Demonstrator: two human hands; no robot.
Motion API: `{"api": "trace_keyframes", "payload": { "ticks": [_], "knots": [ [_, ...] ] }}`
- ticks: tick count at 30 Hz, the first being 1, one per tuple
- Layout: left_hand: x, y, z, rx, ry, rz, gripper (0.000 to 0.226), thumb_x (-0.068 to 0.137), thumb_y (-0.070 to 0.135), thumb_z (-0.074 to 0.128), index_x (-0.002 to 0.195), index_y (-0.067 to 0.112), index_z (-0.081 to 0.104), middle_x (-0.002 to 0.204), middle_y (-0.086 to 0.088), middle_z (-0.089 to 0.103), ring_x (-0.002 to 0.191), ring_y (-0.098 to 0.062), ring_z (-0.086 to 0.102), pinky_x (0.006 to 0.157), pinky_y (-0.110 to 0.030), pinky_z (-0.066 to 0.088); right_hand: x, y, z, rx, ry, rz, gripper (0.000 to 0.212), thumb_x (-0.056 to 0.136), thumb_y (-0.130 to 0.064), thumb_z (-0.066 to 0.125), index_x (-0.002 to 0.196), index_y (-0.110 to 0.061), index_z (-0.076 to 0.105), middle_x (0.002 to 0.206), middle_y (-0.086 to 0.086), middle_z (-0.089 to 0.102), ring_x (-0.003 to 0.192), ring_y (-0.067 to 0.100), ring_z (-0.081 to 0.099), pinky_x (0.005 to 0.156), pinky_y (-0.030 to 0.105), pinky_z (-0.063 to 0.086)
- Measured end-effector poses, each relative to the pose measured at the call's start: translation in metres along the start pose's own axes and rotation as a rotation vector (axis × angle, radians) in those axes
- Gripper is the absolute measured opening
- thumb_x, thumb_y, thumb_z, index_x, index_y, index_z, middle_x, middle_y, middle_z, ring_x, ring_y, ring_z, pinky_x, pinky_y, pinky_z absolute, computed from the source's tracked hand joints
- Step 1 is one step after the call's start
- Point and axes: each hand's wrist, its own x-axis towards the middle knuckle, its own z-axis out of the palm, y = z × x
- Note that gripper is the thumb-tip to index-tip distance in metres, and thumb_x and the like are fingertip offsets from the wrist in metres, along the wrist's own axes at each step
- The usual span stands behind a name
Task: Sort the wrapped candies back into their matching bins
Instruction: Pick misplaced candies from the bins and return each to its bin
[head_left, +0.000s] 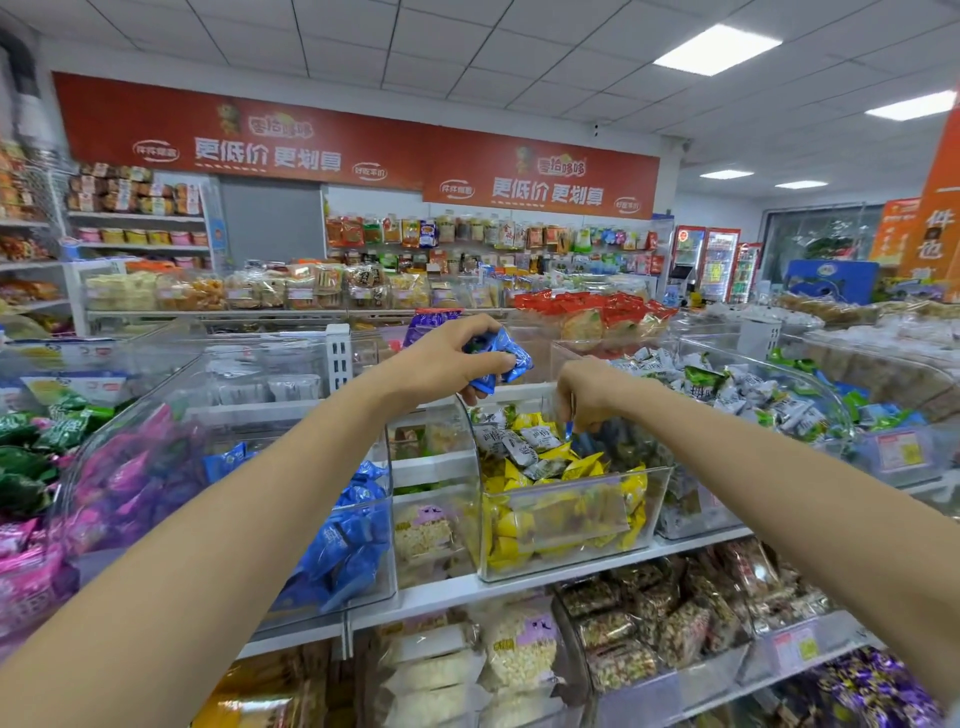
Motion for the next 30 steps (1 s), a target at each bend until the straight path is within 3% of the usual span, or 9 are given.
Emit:
{"api": "trace_keyframes", "payload": {
  "ticks": [2, 4, 7, 10, 18, 22, 27, 30],
  "knots": [
    [0.0, 0.0, 0.0, 0.006, -0.003, -0.004, 0.034, 0.096, 0.031, 0.057, 0.127, 0.017, 0.05, 0.107, -0.004, 0.054, 0.077, -0.015, 0.058, 0.06, -0.02, 0.051, -0.005, 0.001, -0.006, 0.001, 0.085, -0.032, 0.007, 0.079, 0.002, 0.07, 0.08, -0.005, 0.071, 0.08, 0.002, 0.069, 0.07, 0.013, 0.06, 0.058, 0.018, 0.045],
    [0.0, 0.0, 0.001, 0.004, -0.002, -0.005, 0.03, 0.097, 0.03, 0.057, 0.123, 0.017, 0.051, 0.104, -0.004, 0.055, 0.075, -0.013, 0.057, 0.059, -0.019, 0.051, -0.01, 0.005, -0.016, 0.141, 0.192, -0.07, 0.017, 0.081, 0.004, 0.066, 0.072, -0.009, 0.062, 0.073, -0.002, 0.063, 0.067, 0.011, 0.06, 0.054, 0.012, 0.044],
    [0.002, 0.002, 0.001, -0.007, 0.03, -0.022, 0.025, 0.098, 0.027, 0.055, 0.12, 0.016, 0.051, 0.097, -0.002, 0.055, 0.071, -0.014, 0.056, 0.057, -0.02, 0.052, -0.026, 0.012, -0.033, 0.624, 0.279, -0.181, 0.014, 0.087, 0.006, 0.059, 0.093, -0.007, 0.063, 0.081, 0.006, 0.065, 0.068, 0.013, 0.061, 0.062, 0.019, 0.052],
    [0.005, 0.003, 0.002, -0.011, 0.058, -0.046, 0.023, 0.099, 0.027, 0.054, 0.118, 0.015, 0.051, 0.094, -0.001, 0.056, 0.068, -0.015, 0.056, 0.061, -0.025, 0.055, -0.046, 0.008, -0.042, 0.855, 0.293, -0.259, 0.02, 0.093, 0.002, 0.053, 0.109, -0.008, 0.059, 0.09, 0.008, 0.057, 0.066, 0.012, 0.06, 0.062, 0.021, 0.054],
    [0.007, 0.008, 0.015, -0.044, 0.008, -0.073, 0.025, 0.102, 0.023, 0.047, 0.127, 0.02, 0.047, 0.105, -0.006, 0.056, 0.077, -0.019, 0.058, 0.072, -0.032, 0.057, -0.058, -0.012, -0.027, 0.972, 0.292, -0.296, 0.024, 0.096, -0.001, 0.05, 0.116, -0.009, 0.058, 0.101, 0.014, 0.049, 0.077, 0.021, 0.063, 0.071, 0.025, 0.058],
    [0.008, 0.015, 0.02, -0.175, 0.01, -0.118, 0.023, 0.101, 0.019, 0.039, 0.122, 0.024, 0.048, 0.11, -0.009, 0.057, 0.079, -0.021, 0.057, 0.08, -0.042, 0.058, -0.058, -0.025, -0.028, 1.007, 0.315, -0.333, 0.027, 0.095, 0.002, 0.05, 0.12, -0.006, 0.053, 0.102, 0.015, 0.053, 0.08, 0.022, 0.064, 0.075, 0.032, 0.06],
    [0.005, 0.017, 0.016, -0.354, 0.011, -0.118, 0.035, 0.098, 0.043, 0.049, 0.127, 0.023, 0.05, 0.112, -0.006, 0.064, 0.09, -0.019, 0.068, 0.084, -0.043, 0.059, -0.054, -0.03, -0.031, 1.123, 0.319, -0.378, 0.032, 0.092, 0.002, 0.056, 0.121, -0.009, 0.048, 0.104, 0.016, 0.056, 0.088, 0.024, 0.066, 0.08, 0.038, 0.059],
    [0.007, 0.014, 0.012, -0.45, 0.05, -0.15, 0.039, 0.095, 0.037, 0.057, 0.128, 0.017, 0.054, 0.109, -0.008, 0.069, 0.091, -0.019, 0.07, 0.079, -0.039, 0.061, -0.052, -0.032, -0.03, 1.173, 0.314, -0.429, 0.034, 0.091, 0.004, 0.056, 0.121, -0.01, 0.047, 0.103, 0.012, 0.06, 0.09, 0.024, 0.066, 0.083, 0.039, 0.058]
  ]
}}
